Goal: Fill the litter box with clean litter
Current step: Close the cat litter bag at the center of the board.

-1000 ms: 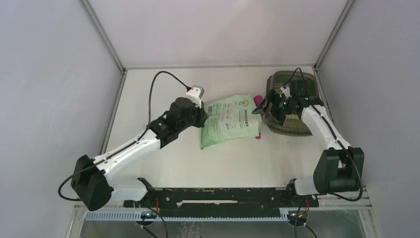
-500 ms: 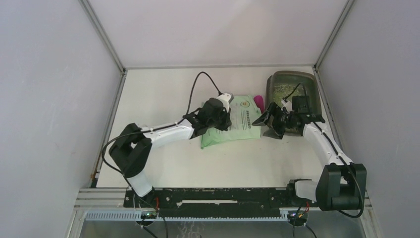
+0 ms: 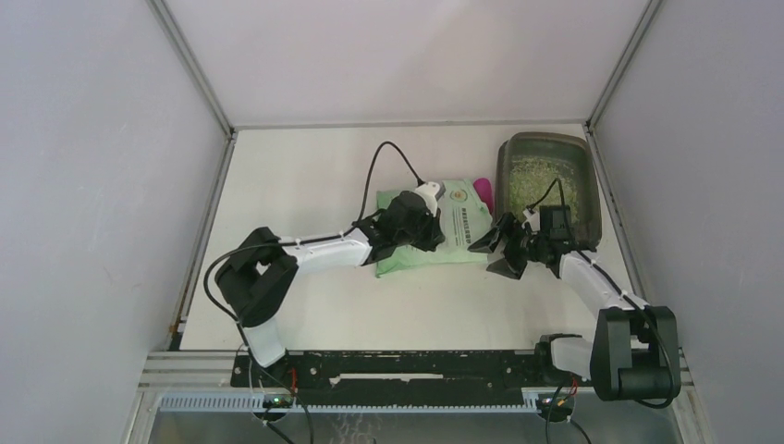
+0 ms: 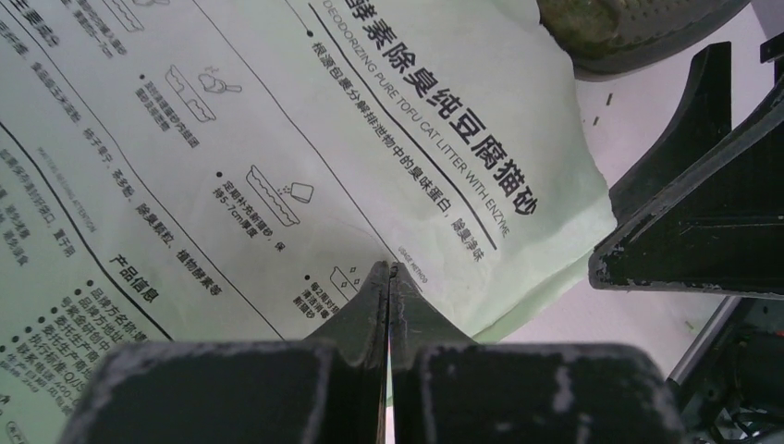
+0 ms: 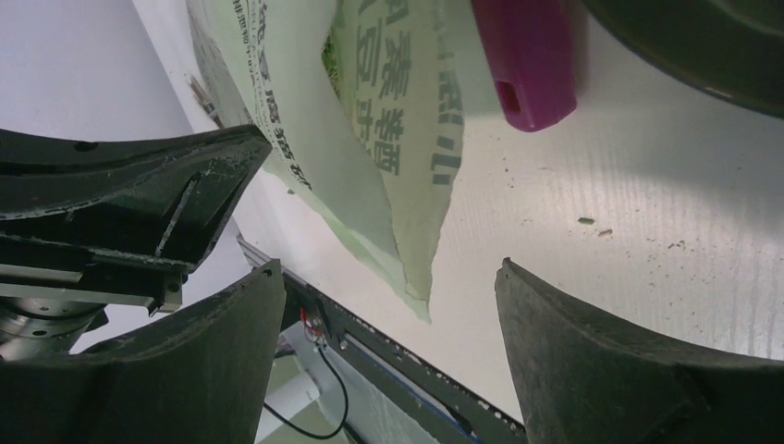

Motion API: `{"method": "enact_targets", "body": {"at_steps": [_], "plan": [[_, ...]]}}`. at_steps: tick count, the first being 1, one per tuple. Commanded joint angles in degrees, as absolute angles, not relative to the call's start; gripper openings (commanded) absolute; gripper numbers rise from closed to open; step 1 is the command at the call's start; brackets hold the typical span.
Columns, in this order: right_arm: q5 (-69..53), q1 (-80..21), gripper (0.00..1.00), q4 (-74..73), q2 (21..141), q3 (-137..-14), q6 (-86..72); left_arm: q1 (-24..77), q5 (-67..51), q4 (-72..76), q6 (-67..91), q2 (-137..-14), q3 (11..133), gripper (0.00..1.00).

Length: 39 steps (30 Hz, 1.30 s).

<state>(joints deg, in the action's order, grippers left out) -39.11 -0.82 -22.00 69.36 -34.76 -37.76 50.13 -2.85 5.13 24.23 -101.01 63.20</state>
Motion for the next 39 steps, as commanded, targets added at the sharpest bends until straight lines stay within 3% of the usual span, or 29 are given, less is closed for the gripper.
{"method": "enact_targets", "body": {"at_steps": [1, 10, 17, 21, 23, 26, 31, 39], "plan": [[-35.47, -2.71, 0.89, -8.79, 66.81, -31.04, -42.83, 50.46, -4.31, 8.34, 25.6, -101.71, 61.25, 0.0], [-23.36, -11.11, 0.9, 8.76, 69.16, -29.66, -49.69, 50.52, -4.61, 7.82, 24.72, -99.34, 59.59, 0.0], [-14.19, -18.11, 0.87, 9.54, 77.66, -33.9, -51.05, 49.85, -4.88, 6.77, 24.17, -95.15, 57.21, 0.0], [-11.04, -19.44, 0.53, 9.54, 79.1, -33.4, -51.16, 47.82, -4.71, 3.84, 23.98, -90.93, 57.67, 0.0], [-9.73, -19.61, 0.28, 8.98, 76.23, -32.06, -51.04, 46.7, -3.67, 0.77, 23.48, -89.77, 59.47, 0.0], [-7.64, -19.88, 0.04, 6.23, 69.87, -30.34, -49.67, 45.24, -1.27, -4.97, 22.67, -90.22, 63.91, 0.0], [-7.48, -20.4, 0.0, 2.56, 60.87, -27.29, -48.86, 44.35, 2.36, -10.11, 23.99, -95.62, 71.34, 0.0], [-7.89, -24.82, 0.0, 5.7, 58.41, -20.14, -53.29, 44.55, 4.8, -7.49, 31.06, -106.25, 74.32, 0.0]]}}
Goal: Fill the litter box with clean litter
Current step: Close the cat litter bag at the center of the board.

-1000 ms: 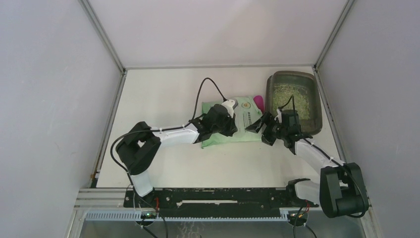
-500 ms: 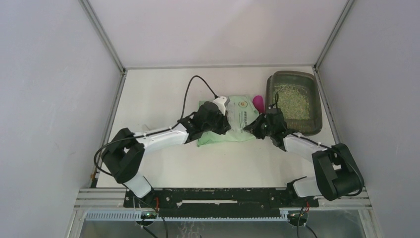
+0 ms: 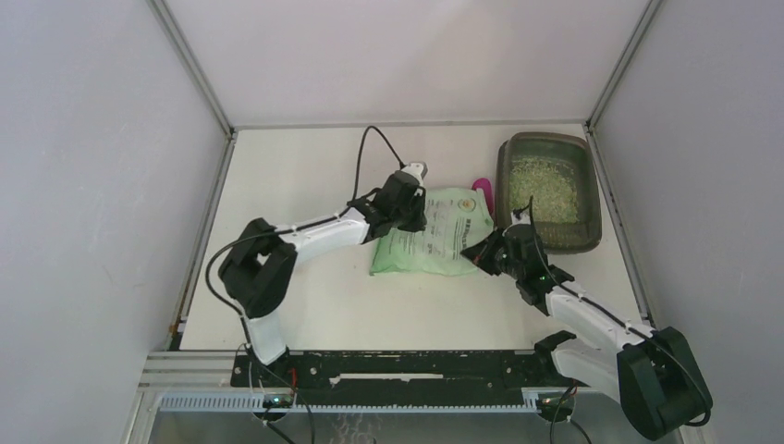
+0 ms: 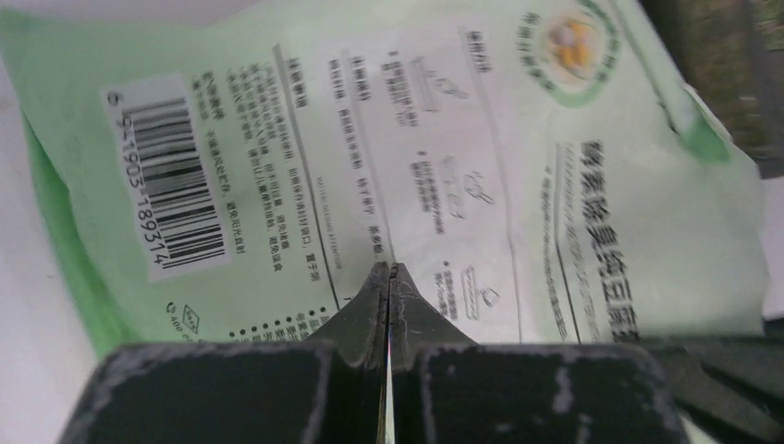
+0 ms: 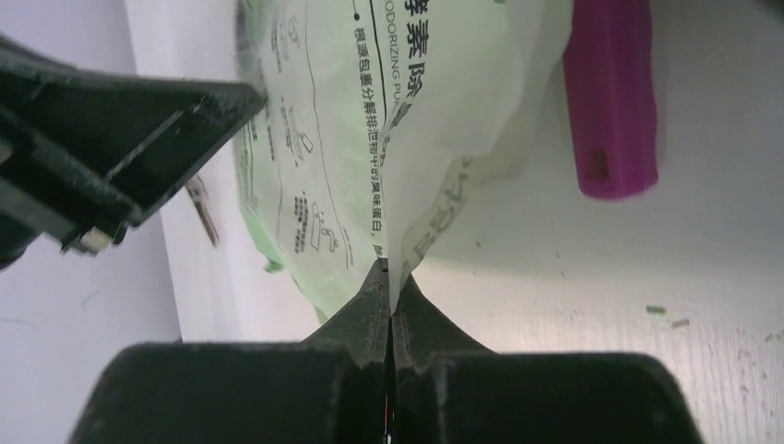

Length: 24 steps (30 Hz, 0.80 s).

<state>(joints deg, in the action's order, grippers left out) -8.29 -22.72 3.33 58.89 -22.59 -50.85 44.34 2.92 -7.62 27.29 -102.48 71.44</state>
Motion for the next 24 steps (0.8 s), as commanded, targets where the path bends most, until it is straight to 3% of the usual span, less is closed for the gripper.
{"method": "enact_targets", "body": {"at_steps": [1, 10, 20, 24], "plan": [[-8.02, -24.93, 0.0, 6.13, 58.44, -19.39, -53.64, 44.79, 4.43, -8.77, 31.21, -107.8, 75.63, 0.0], [-8.76, -25.04, 0.0, 7.57, 59.07, -18.24, -53.74, 48.25, 4.33, -9.02, 32.12, -111.33, 73.11, 0.0], [-8.88, -25.18, 0.0, 8.06, 58.47, -17.06, -54.84, 47.39, 5.23, -17.51, 29.71, -102.35, 75.34, 0.0], [-8.53, -25.14, 0.0, 7.86, 57.55, -16.18, -55.01, 47.43, 5.82, -17.61, 30.27, -97.53, 70.49, 0.01]]}}
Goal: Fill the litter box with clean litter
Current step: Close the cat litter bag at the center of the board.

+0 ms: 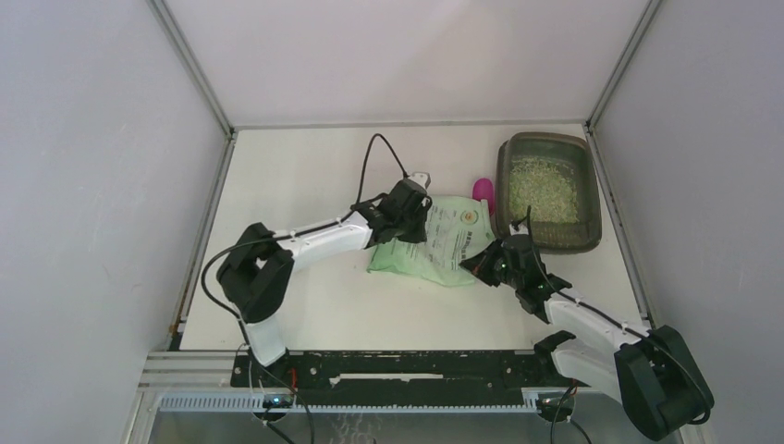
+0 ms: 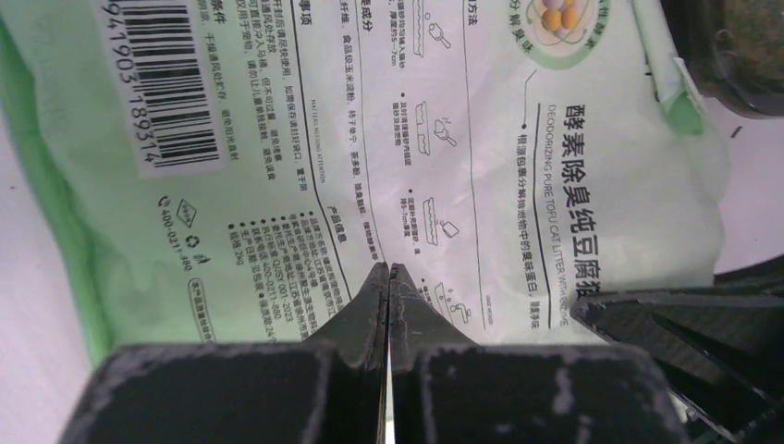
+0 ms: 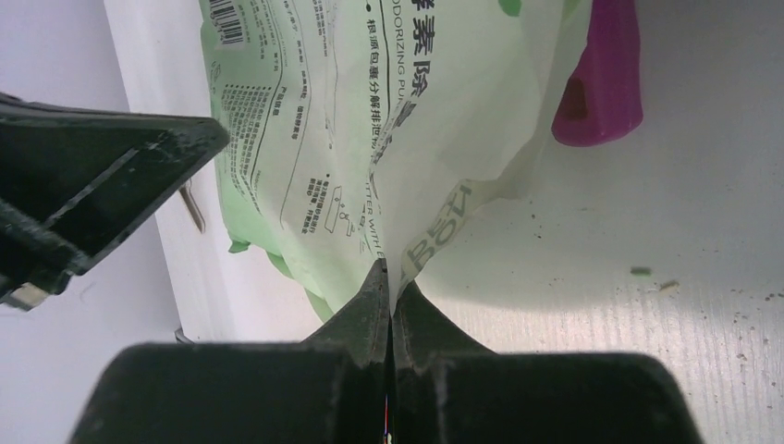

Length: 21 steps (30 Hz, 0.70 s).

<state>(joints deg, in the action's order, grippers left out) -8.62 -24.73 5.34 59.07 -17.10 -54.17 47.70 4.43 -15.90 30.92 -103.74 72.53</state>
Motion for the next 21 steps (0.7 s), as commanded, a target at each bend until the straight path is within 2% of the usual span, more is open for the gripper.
{"method": "enact_targets", "body": {"at_steps": [1, 4, 15, 21], "plan": [[-8.53, -25.15, 0.0, 8.01, 57.62, -15.87, -55.08, 47.5, 5.96, -17.26, 30.45, -95.96, 68.68, 0.01], [-8.53, -25.16, 0.0, 8.91, 58.14, -14.53, -55.57, 47.59, 5.03, -14.77, 30.88, -93.73, 64.04, 0.01], [-8.53, -23.57, 0.0, 11.16, 58.41, -10.42, -56.15, 49.05, 0.44, -4.67, 30.32, -99.21, 54.37, 0.0], [-9.56, -21.73, 0.0, 10.81, 58.05, -10.51, -55.37, 49.75, 0.44, -3.0, 32.46, -96.35, 48.77, 0.0]]}}
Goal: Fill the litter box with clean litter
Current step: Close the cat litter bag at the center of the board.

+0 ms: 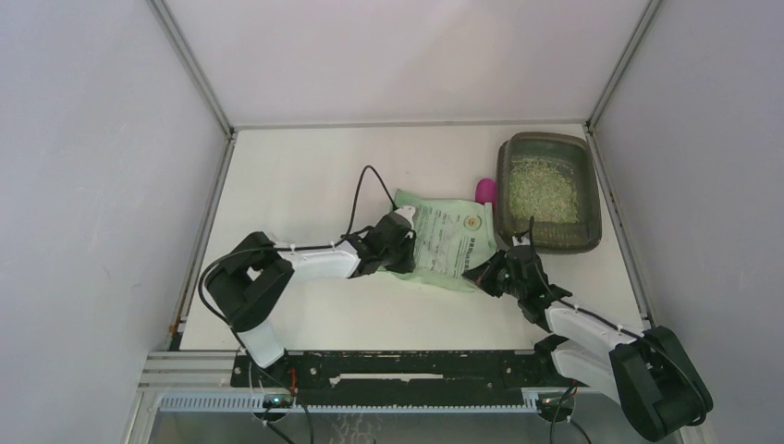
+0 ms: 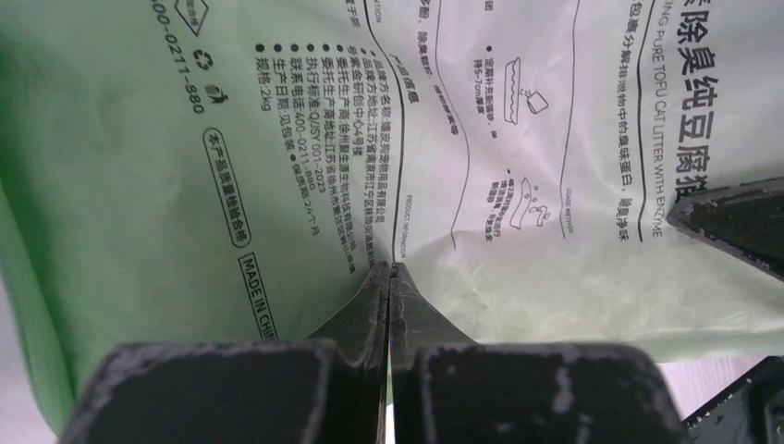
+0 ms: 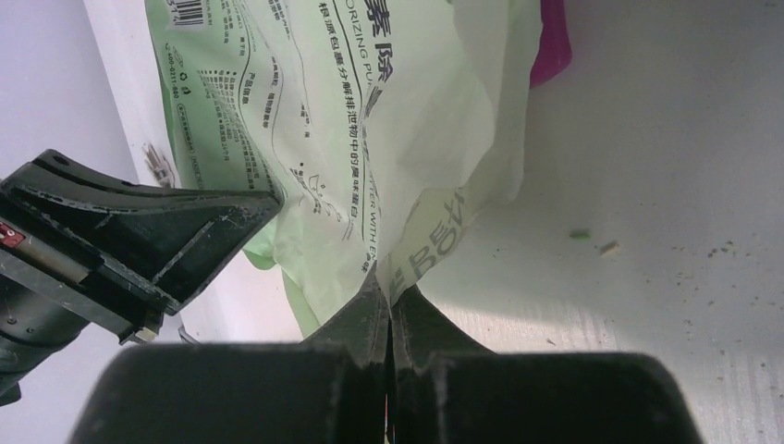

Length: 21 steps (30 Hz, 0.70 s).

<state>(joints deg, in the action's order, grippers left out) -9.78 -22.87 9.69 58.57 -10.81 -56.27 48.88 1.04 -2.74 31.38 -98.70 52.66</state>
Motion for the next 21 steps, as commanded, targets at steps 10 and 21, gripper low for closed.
{"method": "enact_targets", "body": {"at_steps": [10, 21], "plan": [[-10.4, -21.37, 0.0, 12.37, 59.13, -9.47, -55.61, 53.85, 1.32, -1.95, 39.42, -92.12, 40.19, 0.01], [-9.78, -23.16, 0.0, 10.98, 57.05, -9.08, -56.06, 56.31, 3.8, -7.81, 42.45, -82.11, 39.28, 0.01]]}}
